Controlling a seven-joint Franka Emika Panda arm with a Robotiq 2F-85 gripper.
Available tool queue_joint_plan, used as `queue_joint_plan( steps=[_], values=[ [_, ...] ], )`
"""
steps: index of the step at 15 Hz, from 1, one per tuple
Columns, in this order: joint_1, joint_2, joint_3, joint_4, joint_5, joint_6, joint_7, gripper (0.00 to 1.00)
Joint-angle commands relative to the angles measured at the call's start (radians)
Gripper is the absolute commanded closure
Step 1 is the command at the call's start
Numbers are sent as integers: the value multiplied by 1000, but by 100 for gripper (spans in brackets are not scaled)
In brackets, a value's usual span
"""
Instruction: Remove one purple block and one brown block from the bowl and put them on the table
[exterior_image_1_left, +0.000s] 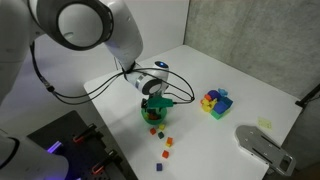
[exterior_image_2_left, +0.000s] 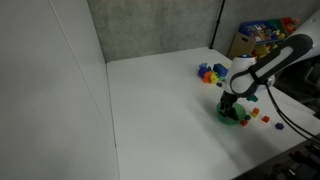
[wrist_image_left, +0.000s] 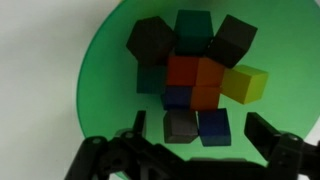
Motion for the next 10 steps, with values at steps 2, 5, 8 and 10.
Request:
queue_joint_plan(
  steps=[2, 5, 8, 10],
  values=[
    [-44, -9, 35, -37, -13, 38, -50, 25],
    [-51, -12, 39, -48, -11, 42, -58, 51],
    [-56, -28, 40, -57, -5, 42, -57, 69],
    [-63, -42, 46, -63, 2, 38, -51, 69]
  ],
)
